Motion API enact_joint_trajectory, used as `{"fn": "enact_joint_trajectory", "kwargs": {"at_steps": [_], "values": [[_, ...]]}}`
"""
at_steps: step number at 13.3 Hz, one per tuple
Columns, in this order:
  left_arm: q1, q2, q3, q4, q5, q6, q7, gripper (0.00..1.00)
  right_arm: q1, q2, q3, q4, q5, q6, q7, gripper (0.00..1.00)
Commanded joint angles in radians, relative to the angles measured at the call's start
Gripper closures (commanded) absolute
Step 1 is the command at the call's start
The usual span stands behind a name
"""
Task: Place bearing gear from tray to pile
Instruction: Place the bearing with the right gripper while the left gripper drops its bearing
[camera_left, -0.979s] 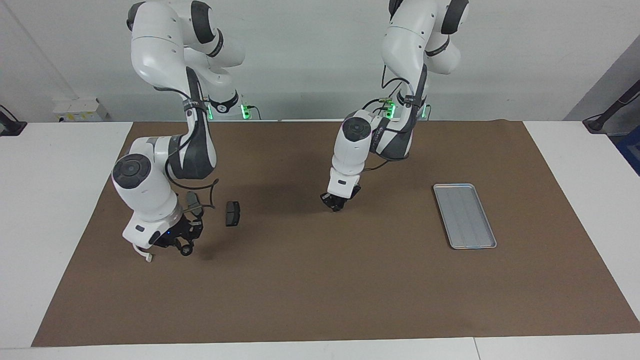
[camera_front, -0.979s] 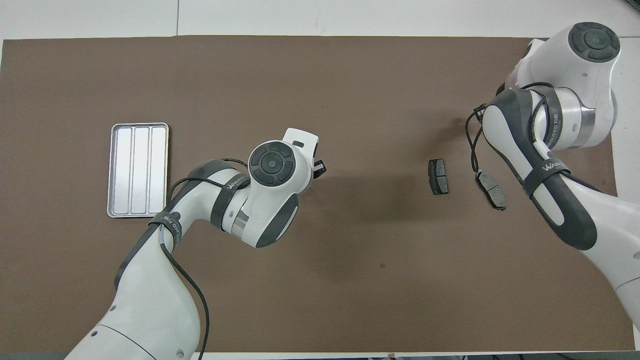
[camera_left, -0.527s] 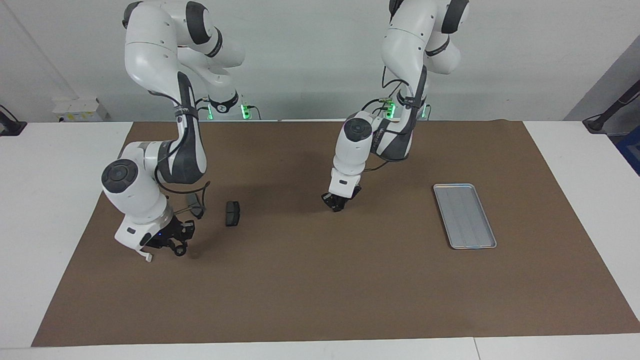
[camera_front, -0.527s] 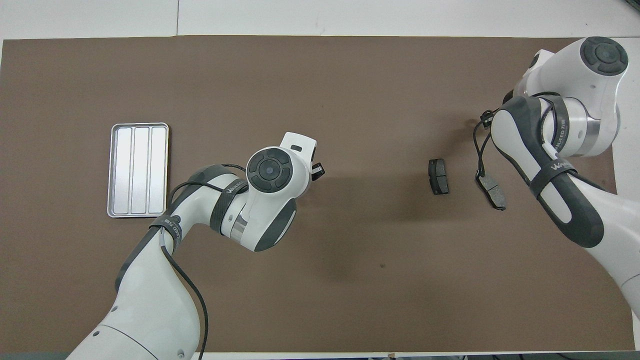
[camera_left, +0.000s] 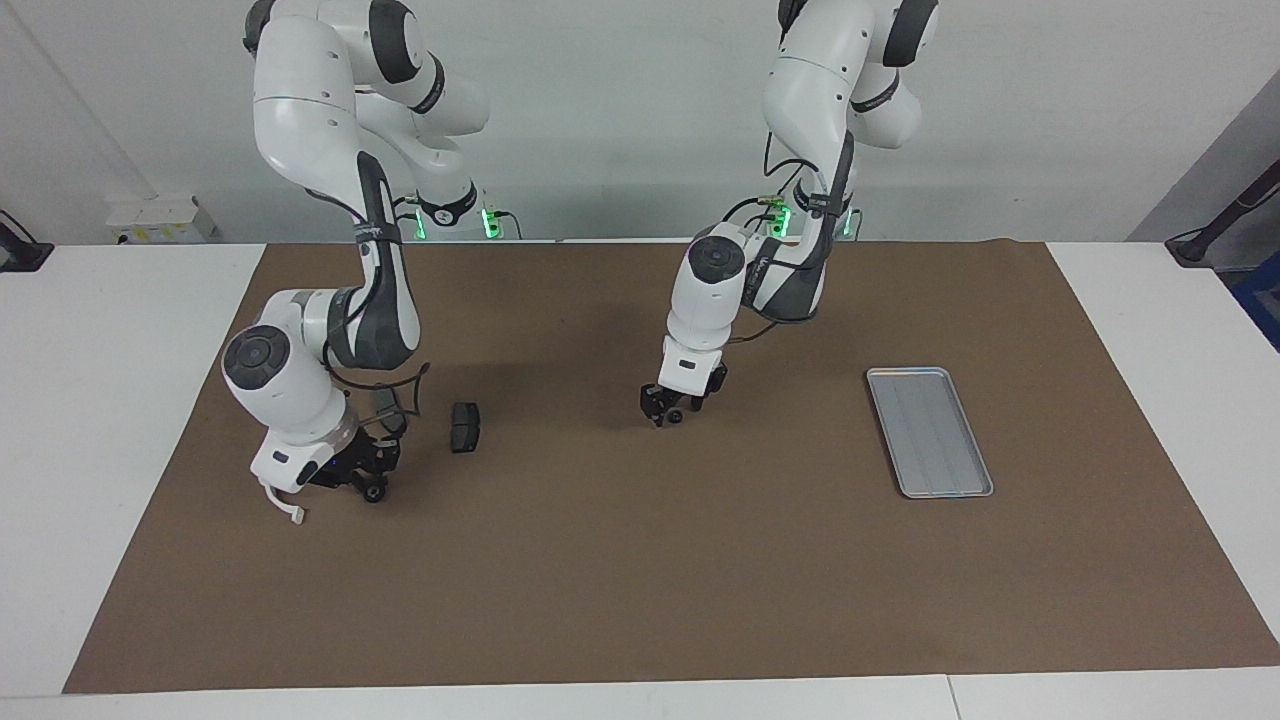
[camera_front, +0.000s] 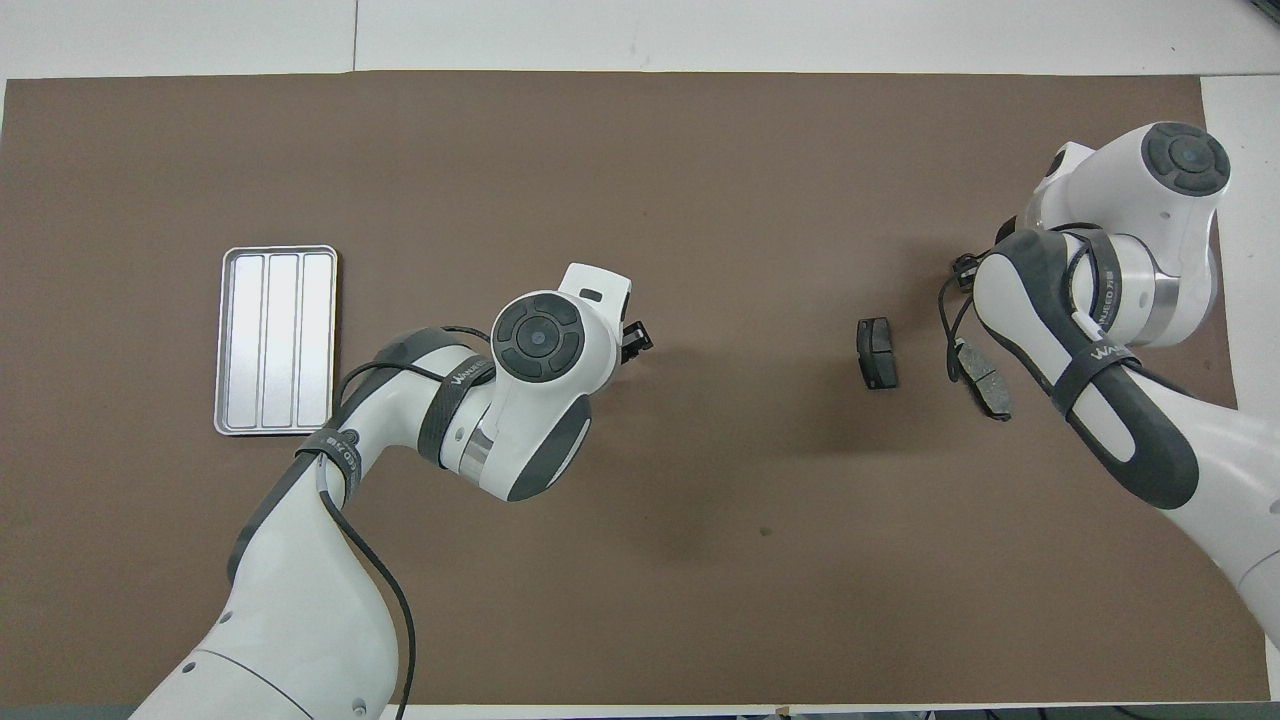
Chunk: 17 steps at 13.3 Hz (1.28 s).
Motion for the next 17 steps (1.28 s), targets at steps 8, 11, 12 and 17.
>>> {"fn": "enact_joint_trajectory", "kwargs": {"at_steps": [8, 11, 12, 17], "values": [[0.213, -0.229, 0.016, 0.1, -0.005, -0.33, 0.056, 0.0, -0.008, -0.039, 0.016, -0.041, 0.024, 0.023, 0.033, 0.02], [0.3, -0.306, 0.018, 0.106, -0.002, -0.455, 0.221, 0.0, 0.021, -0.069, 0.017, -0.003, 0.017, 0.018, 0.117, 0.01], [0.345, -0.333, 0.018, 0.106, -0.002, -0.49, 0.288, 0.0, 0.055, -0.089, 0.014, 0.02, 0.006, 0.004, 0.142, 0.0], [0.502, -0.471, 0.018, 0.106, -0.002, -0.695, 0.551, 0.0, 0.064, -0.203, 0.017, 0.037, 0.004, -0.085, 0.179, 0.0]]}}
